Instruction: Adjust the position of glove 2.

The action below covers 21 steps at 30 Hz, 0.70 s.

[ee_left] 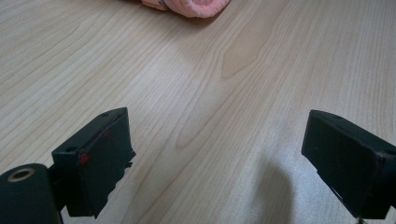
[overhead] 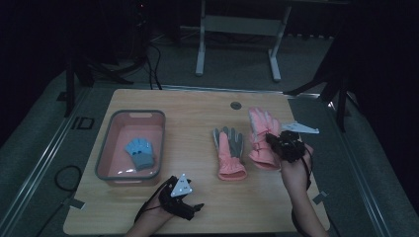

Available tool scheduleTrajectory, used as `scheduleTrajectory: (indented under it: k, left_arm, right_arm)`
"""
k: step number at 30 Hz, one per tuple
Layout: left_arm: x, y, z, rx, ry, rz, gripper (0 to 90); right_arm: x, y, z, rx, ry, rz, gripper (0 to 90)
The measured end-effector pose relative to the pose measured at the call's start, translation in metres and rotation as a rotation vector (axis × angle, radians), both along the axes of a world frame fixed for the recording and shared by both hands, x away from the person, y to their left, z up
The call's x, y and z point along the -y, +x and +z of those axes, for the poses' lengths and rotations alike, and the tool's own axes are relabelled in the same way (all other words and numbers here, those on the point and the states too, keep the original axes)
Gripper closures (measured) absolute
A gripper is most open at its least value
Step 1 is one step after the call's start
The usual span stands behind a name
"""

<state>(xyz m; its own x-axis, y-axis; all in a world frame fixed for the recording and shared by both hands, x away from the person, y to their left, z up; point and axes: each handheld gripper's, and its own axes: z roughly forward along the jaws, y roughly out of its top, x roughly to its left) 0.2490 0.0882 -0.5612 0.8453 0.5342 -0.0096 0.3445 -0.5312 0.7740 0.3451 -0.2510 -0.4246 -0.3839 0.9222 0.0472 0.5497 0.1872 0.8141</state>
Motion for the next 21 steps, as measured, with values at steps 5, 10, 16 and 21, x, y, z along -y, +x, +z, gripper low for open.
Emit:
scheduleTrajectory:
  k: [5,10,16,21]
  left_arm:
    - [0.0,0.0,0.001,0.004,-0.002,-0.001,8.8]
    - [0.001,0.0,0.001,0.004,0.0,-0.007,8.8]
    - [0.001,-0.001,0.001,0.002,0.001,-0.009,8.8]
    - [0.001,-0.001,0.001,0.004,0.01,-0.011,8.8]
  right_arm:
    - [-0.029,-0.008,0.009,0.003,0.028,0.028,89.3]
    - [-0.054,-0.009,0.002,-0.017,0.019,0.045,89.3]
    - [-0.077,-0.001,-0.021,-0.064,-0.023,0.05,89.2]
    - [-0.085,0.008,-0.042,-0.104,-0.053,0.031,89.2]
